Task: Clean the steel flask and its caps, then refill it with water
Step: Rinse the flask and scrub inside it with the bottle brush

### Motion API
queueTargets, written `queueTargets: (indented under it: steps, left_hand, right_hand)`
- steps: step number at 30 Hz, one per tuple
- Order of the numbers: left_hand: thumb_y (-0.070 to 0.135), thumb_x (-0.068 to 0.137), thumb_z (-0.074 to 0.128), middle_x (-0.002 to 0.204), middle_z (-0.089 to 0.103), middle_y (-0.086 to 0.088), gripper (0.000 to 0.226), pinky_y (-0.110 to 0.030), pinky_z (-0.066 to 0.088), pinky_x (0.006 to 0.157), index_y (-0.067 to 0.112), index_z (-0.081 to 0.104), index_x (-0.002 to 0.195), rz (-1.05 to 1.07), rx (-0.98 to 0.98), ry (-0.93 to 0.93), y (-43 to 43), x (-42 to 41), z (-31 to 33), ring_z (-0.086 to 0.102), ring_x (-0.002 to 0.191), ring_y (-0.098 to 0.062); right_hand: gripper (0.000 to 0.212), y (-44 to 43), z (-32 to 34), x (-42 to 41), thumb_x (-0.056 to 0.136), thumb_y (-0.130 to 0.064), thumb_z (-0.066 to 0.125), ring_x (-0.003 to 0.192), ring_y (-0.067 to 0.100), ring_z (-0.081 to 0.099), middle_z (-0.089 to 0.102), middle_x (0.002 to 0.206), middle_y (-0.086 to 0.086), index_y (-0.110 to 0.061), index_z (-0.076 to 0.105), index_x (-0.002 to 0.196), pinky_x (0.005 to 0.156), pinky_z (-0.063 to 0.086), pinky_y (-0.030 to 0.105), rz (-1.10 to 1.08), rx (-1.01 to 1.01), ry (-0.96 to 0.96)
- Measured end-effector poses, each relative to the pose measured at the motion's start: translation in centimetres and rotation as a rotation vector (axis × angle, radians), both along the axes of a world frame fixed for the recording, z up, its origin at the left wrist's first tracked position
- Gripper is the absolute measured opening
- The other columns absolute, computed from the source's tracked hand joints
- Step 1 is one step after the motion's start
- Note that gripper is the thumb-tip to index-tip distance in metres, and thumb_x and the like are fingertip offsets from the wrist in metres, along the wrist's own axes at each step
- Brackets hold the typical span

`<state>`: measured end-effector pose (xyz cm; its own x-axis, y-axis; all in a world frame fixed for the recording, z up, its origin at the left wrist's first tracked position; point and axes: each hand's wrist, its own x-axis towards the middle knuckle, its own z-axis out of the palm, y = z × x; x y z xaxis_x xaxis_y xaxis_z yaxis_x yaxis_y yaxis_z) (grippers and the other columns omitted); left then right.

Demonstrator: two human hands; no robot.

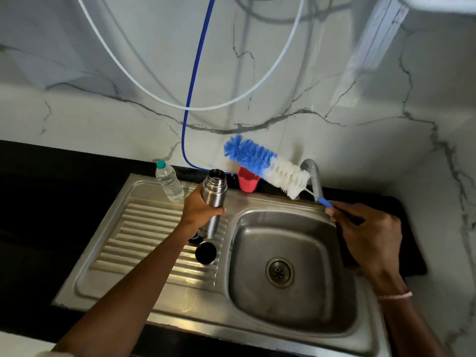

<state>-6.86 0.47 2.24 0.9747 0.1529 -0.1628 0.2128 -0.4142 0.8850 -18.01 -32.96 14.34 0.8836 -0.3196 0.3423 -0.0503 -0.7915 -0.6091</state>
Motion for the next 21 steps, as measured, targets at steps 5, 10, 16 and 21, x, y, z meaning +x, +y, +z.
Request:
queueTargets:
  steps: [5, 10, 16, 21]
  left_hand:
    - [0.008, 0.051, 0.097, 0.109, 0.074, 0.006, 0.087, -0.028, 0.055, 0.083, 0.025, 0.062, 0.129, -0.061, 0.042, -0.004, 0.2, 0.7, -0.7, 0.071, 0.094, -0.012]
    - [0.004, 0.052, 0.097, 0.109, 0.072, 0.004, 0.087, -0.028, 0.054, 0.084, 0.021, 0.062, 0.129, -0.108, 0.085, -0.025, 0.8, 0.3, -0.9, 0.069, 0.094, -0.015]
    - [0.006, 0.047, 0.093, 0.102, 0.073, 0.0, 0.082, -0.038, 0.057, 0.084, 0.015, 0.065, 0.124, -0.251, 0.245, -0.085, 2.3, 0.4, 0.1, 0.07, 0.092, -0.023]
    - [0.004, 0.046, 0.093, 0.096, 0.074, 0.002, 0.079, -0.027, 0.052, 0.076, 0.023, 0.066, 0.118, -0.308, 0.31, -0.081, 2.5, 0.6, 0.9, 0.071, 0.088, -0.021]
  right_hand:
    - [0.018, 0.2, 0.4, -1.5, 0.077, -0.037, 0.083, 0.077, 0.013, 0.072, 0.077, 0.087, -0.014, -0.038, 0.08, 0.095, 0.06, 0.057, 0.035, 0.076, -0.083, 0.045]
    - [0.016, -1.4, 0.7, -1.3, 0.079, -0.044, 0.077, 0.075, 0.017, 0.071, 0.076, 0.085, -0.015, -0.041, 0.079, 0.094, 0.058, 0.056, 0.037, 0.138, -0.206, 0.079]
    - [0.012, -3.0, 3.7, 1.0, 0.085, -0.037, 0.077, 0.077, 0.024, 0.073, 0.077, 0.088, -0.011, -0.038, 0.08, 0.096, 0.057, 0.056, 0.038, 0.323, -0.481, 0.023]
    - [0.01, -2.4, 7.9, 3.6, 0.09, -0.032, 0.074, 0.066, 0.026, 0.069, 0.073, 0.076, -0.006, -0.032, 0.081, 0.097, 0.053, 0.048, 0.03, 0.533, -0.778, -0.045]
